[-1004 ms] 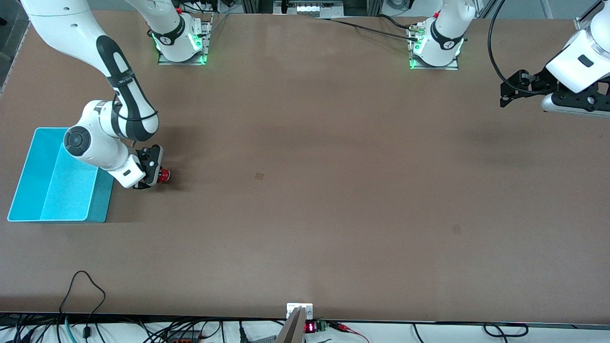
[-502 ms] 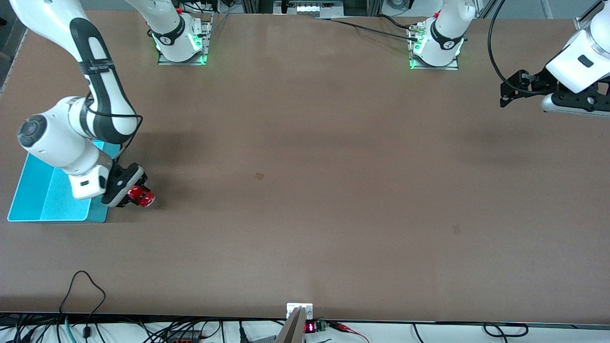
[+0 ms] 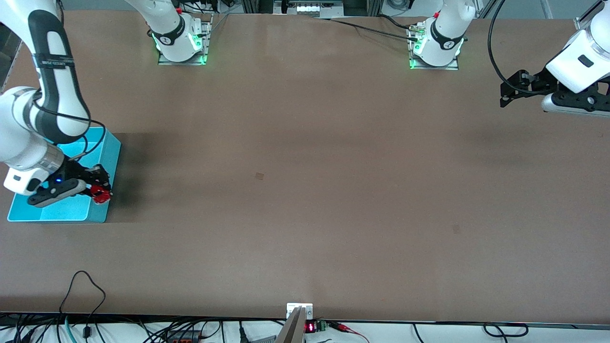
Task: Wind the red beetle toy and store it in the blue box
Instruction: 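Lift the car with the right gripper and carry it over the box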
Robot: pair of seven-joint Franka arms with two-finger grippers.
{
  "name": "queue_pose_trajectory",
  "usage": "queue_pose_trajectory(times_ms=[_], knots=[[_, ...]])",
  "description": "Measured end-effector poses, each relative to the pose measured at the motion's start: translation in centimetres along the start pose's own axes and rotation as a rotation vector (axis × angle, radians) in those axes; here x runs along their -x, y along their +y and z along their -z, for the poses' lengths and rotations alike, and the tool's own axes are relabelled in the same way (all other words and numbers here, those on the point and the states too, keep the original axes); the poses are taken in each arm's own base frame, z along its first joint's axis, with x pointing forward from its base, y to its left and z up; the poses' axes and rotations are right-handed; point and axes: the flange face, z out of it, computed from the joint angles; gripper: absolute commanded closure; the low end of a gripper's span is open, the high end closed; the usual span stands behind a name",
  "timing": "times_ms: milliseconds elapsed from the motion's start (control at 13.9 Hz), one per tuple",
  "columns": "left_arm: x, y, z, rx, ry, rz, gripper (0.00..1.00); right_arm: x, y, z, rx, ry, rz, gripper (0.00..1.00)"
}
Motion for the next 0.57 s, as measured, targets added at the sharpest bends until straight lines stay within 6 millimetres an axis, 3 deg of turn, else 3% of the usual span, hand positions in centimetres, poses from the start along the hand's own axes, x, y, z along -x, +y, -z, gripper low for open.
queue_pose_trajectory(times_ms=[358,573], knots=[[0.0,0.0,0.0,0.0,0.0,0.0,0.0,4.1,5.4,0.7,0.002,-0.023,-0.208,0.87],[0.0,0.0,0.0,0.0,0.0,0.0,0.0,6.1,7.4,-0.6,0.017,-0.066,-0.28,0.88]])
